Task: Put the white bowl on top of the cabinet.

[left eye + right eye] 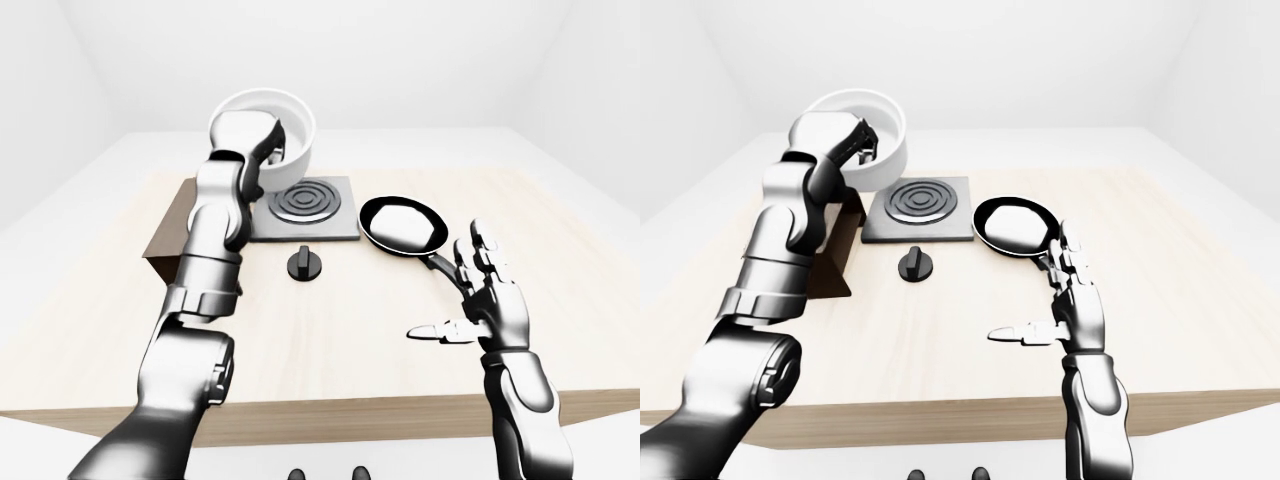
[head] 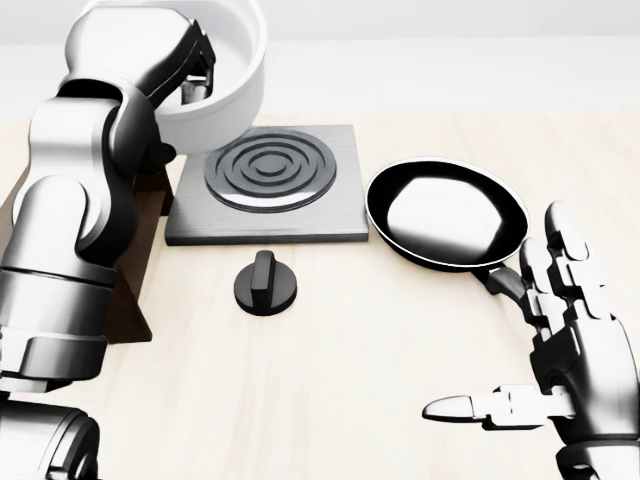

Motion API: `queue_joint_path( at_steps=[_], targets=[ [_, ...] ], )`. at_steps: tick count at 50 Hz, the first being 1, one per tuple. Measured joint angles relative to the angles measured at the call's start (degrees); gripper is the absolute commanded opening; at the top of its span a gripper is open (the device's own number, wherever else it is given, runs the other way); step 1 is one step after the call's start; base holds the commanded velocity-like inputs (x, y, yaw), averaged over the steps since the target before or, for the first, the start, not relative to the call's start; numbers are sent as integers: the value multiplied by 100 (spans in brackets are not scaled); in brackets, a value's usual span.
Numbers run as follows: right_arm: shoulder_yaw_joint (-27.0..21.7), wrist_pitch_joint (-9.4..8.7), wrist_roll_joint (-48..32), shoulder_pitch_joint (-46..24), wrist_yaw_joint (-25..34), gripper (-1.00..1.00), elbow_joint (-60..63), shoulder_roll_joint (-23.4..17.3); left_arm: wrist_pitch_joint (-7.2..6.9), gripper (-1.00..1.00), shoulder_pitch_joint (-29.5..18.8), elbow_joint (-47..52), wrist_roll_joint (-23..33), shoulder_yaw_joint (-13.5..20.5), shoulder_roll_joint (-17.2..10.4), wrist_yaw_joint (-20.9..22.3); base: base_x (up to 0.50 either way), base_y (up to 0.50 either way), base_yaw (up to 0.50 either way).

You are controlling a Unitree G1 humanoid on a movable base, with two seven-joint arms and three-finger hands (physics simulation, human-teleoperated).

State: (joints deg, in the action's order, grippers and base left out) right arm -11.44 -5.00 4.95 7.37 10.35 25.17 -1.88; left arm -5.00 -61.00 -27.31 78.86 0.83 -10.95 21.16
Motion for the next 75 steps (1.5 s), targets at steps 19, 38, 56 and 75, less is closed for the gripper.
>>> queue_joint_path(
  at_steps=[19,38,56,75],
  targets=[
    [-35,0,7,-8,-5,100,52,1,0,-100,-68,-506,-765,213,-989,-375,0,0,0],
    [-33,0,2,-22,-7,100,40,-5,0,-100,48,-931,-1125,347,-1431,-746,0,0,0],
    [-17,0,-17,-9,0,100,46,-1,0,-100,-138,-2413,-1771,328,-1548,-1867,0,0,0],
    [25,0,-61,11,6,100,14,12,0,-100,-62,-3387,-2350,199,-1714,-2619,0,0,0]
  ],
)
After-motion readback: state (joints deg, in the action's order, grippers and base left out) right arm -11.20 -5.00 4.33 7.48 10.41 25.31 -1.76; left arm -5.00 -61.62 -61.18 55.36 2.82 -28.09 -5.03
